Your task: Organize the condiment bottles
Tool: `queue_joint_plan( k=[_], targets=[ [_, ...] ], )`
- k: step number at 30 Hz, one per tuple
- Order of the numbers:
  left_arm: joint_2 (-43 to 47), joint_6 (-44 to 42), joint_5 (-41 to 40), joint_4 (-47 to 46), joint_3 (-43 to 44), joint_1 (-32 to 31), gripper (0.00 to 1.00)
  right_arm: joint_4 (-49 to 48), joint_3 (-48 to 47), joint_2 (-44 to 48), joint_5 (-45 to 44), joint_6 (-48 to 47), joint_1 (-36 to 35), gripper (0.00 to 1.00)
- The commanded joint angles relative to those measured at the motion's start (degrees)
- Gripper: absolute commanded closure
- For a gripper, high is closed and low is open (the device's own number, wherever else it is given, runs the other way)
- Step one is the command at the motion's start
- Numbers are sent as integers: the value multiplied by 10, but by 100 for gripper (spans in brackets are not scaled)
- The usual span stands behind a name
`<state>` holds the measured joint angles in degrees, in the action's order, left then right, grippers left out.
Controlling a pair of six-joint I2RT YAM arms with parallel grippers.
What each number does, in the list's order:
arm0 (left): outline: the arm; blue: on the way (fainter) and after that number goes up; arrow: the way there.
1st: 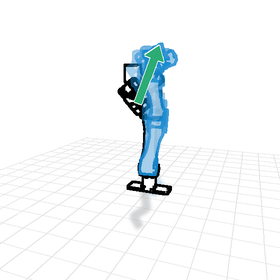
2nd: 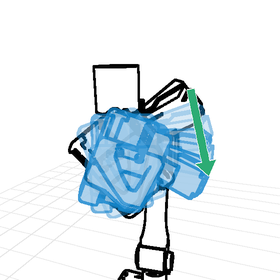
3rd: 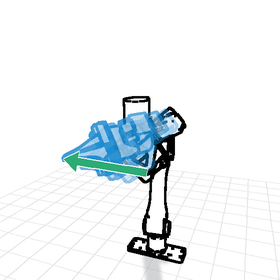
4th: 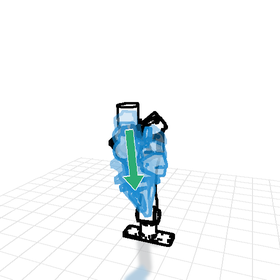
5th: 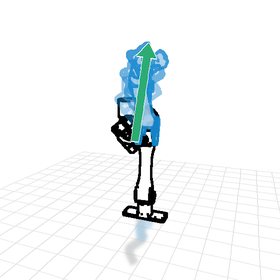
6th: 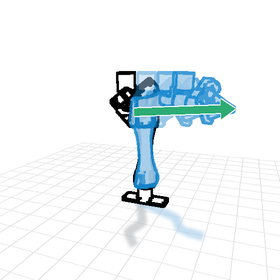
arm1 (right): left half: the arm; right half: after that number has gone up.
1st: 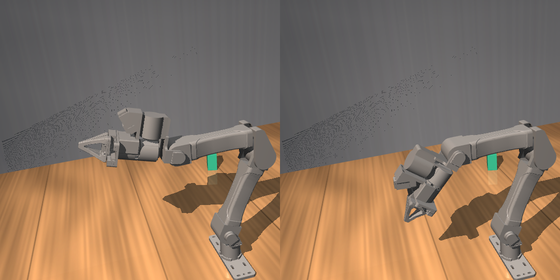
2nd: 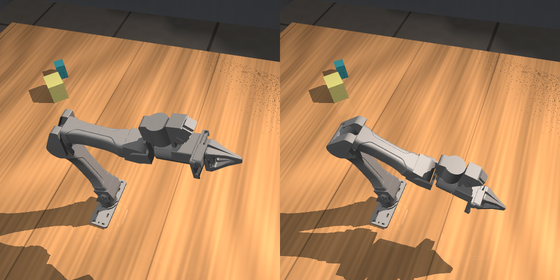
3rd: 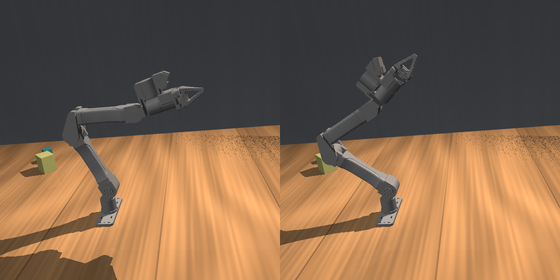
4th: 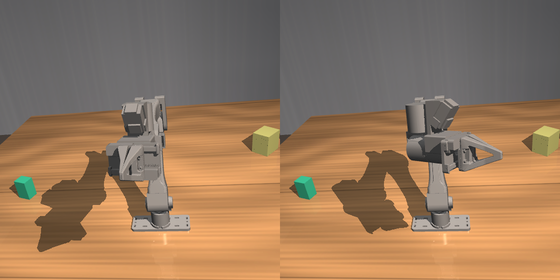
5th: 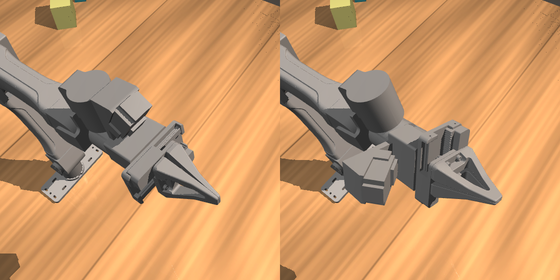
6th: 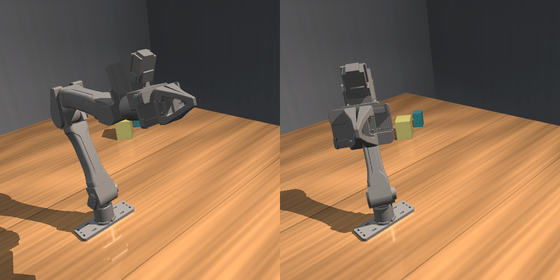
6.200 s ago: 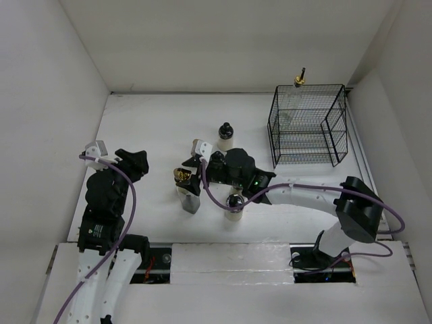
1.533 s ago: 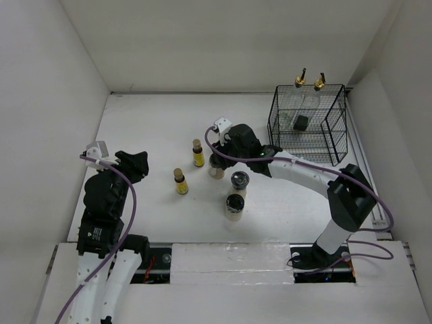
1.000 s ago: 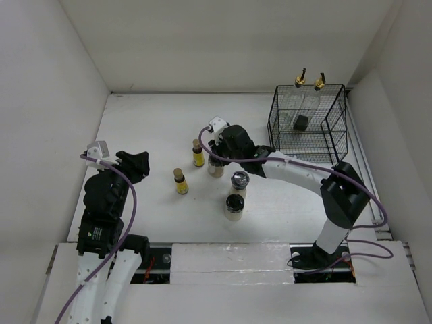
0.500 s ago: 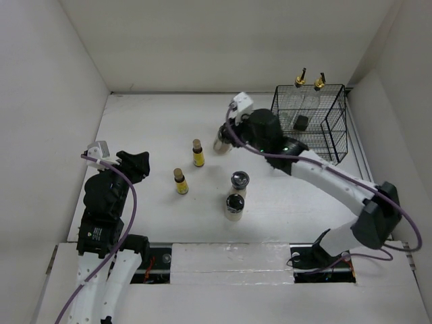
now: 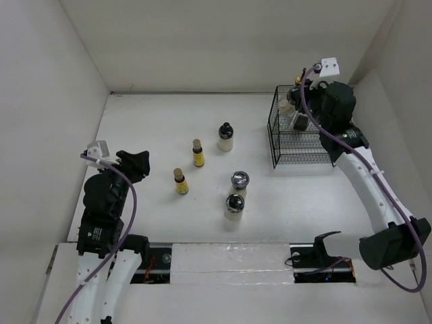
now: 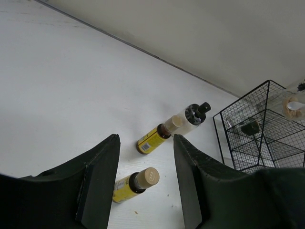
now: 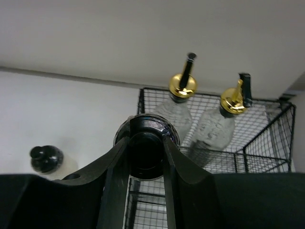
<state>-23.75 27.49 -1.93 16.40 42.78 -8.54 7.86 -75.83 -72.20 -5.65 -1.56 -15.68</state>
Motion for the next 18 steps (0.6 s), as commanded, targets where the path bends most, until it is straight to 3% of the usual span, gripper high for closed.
queue_joint_plan(
  k=[1, 13, 18],
  targets=[
    [0, -7, 7, -26, 1, 2, 55, -12, -15, -3, -1, 13, 27, 97],
    [0, -7, 2, -26, 1, 2, 55, -12, 14, -34, 13, 24, 50, 97],
    [-5, -7, 7, -26, 1, 2, 55, -22, 57, 26, 13, 30, 50, 98]
  ],
)
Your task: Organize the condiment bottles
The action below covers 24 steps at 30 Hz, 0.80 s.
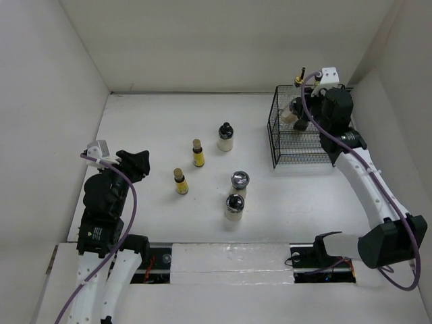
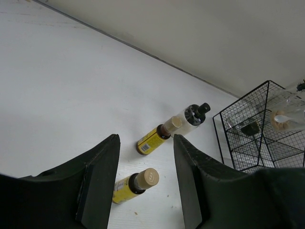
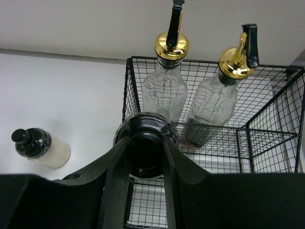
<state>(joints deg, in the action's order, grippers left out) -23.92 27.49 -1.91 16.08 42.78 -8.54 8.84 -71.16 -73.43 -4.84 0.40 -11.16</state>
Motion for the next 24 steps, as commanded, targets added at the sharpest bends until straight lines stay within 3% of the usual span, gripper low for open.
queue_joint_plan(
  k=[1, 12, 21, 24],
  targets=[
    [-3, -7, 7, -23, 1, 2, 55, -32, 10, 38, -2, 10, 5, 98],
    [-3, -7, 12, -23, 1, 2, 55, -23, 16, 6, -20, 10, 11, 98],
    [-3, -7, 7, -23, 1, 2, 55, -23, 16, -91, -23, 15, 5, 98],
    [-3, -7, 7, -23, 1, 2, 48, -23, 16, -116, -37, 15, 0, 98]
  ],
)
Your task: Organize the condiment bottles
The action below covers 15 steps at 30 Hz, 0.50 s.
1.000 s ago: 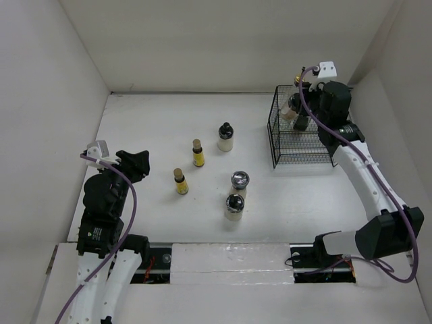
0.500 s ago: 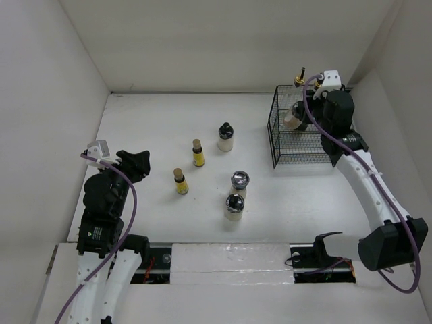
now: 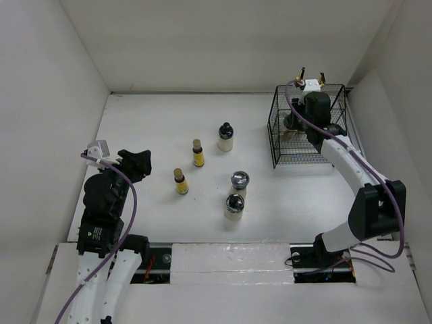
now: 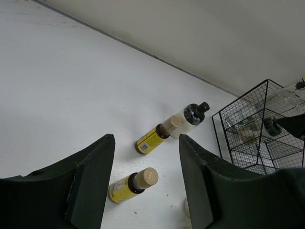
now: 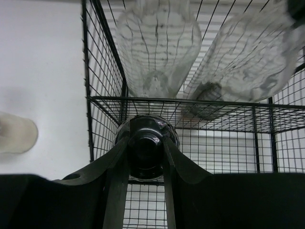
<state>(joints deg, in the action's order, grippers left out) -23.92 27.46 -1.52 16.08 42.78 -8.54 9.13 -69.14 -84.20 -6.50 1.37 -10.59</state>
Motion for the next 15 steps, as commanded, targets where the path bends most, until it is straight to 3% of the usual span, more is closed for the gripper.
queue_joint_plan(
  k=[1, 4, 8, 15],
  targets=[
    [-3, -7, 3, -23, 1, 2, 46, -26, -9, -23, -26, 6, -6, 97],
    [-3, -7, 3, -23, 1, 2, 39, -26, -14, -36, -26, 6, -6, 92],
    [-3, -7, 3, -23, 1, 2, 34, -26, -14, -29, -39, 11, -11, 55],
    [-3, -7, -4, -23, 1, 2, 32, -17, -14, 59, -50, 6, -18, 38]
  ],
)
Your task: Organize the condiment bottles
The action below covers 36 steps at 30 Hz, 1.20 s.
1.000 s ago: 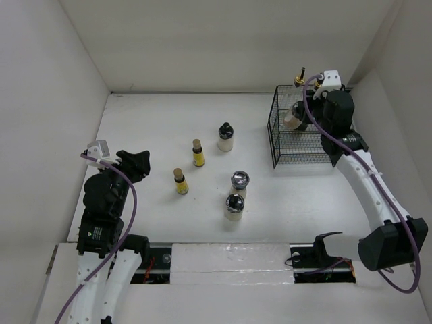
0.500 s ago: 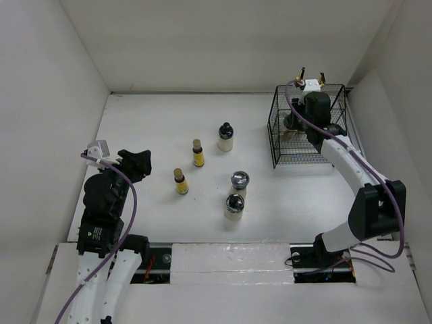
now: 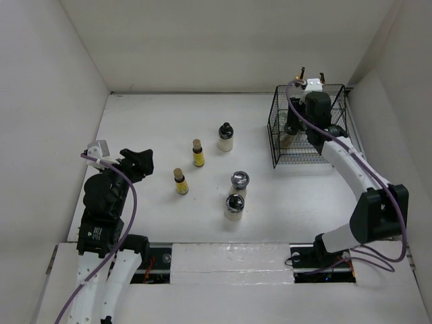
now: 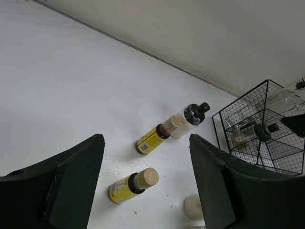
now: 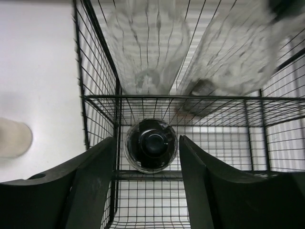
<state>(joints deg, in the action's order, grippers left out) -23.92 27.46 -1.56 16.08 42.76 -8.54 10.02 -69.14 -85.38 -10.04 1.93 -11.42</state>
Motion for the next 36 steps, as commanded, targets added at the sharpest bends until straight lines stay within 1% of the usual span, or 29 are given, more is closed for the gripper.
queue_joint_plan(
  k=[1, 3, 4, 5, 6, 7, 8, 9, 10, 11, 12, 14, 15, 16, 18, 22, 23, 26, 28, 33, 34, 35, 36],
  targets=[
    [-3, -7, -4, -23, 1, 2, 32, -33, -6, 84, -9, 0, -21, 38],
    [-3, -7, -4, -23, 1, 2, 33, -65, 15, 107, 27, -7, -53, 42],
    [-3, -7, -4, -23, 1, 2, 36, -73, 15, 114, 48, -14, -64, 54],
    [-3, -7, -4, -23, 1, 2, 38, -78, 20, 114, 97, -14, -76, 68],
    [-3, -7, -4, -23, 1, 2, 41, -86, 20, 109, 120, -14, -96, 84],
    [-9, -7, -4, -23, 1, 2, 44, -86, 13, 88, 136, -19, -105, 94],
    [-9, -7, -4, -23, 1, 2, 51, -94, 13, 73, 146, -19, -117, 99],
    [-9, -7, -4, -23, 1, 2, 56, -94, 2, 55, 152, -19, -138, 98],
    [-9, -7, -4, -23, 1, 2, 59, -94, -18, 37, 152, -19, -149, 90],
    [-9, -7, -4, -23, 1, 2, 61, -86, -28, 2, 152, -19, -160, 61],
    [-9, -7, -4, -23, 1, 2, 61, -86, -39, -14, 161, -28, -171, 49],
    [-9, -7, -4, -23, 1, 2, 61, -68, -67, -57, 161, -40, -204, 36],
    [-9, -7, -4, -23, 1, 2, 59, -68, -73, -70, 142, -47, -213, 30],
    [-9, -7, -4, -23, 1, 2, 56, -68, -81, -84, 142, -47, -219, 30],
    [-2, -7, -4, -23, 1, 2, 53, -68, -102, -123, 136, -47, -225, 30],
    [-8, -7, 2, -23, 1, 2, 52, -68, -138, -178, 115, -47, -225, 30],
    [-8, -7, 2, -23, 1, 2, 52, -68, -144, -185, 89, -47, -225, 30],
    [-8, -7, 2, -23, 1, 2, 52, -62, -165, -210, 63, -53, -230, 30],
    [-8, -7, 2, -23, 1, 2, 52, -62, -181, -230, 54, -58, -230, 35],
    [-8, -7, 2, -23, 1, 2, 51, -62, -210, -260, 51, -58, -230, 41],
    [-8, -7, 9, -23, 1, 2, 51, -69, -210, -269, 51, -58, -230, 45],
    [-8, -7, 9, -23, 1, 2, 51, -69, -217, -278, 51, -63, -230, 51],
    [-8, -7, 9, -23, 1, 2, 51, -69, -225, -278, 51, -63, -236, 53]
  ],
)
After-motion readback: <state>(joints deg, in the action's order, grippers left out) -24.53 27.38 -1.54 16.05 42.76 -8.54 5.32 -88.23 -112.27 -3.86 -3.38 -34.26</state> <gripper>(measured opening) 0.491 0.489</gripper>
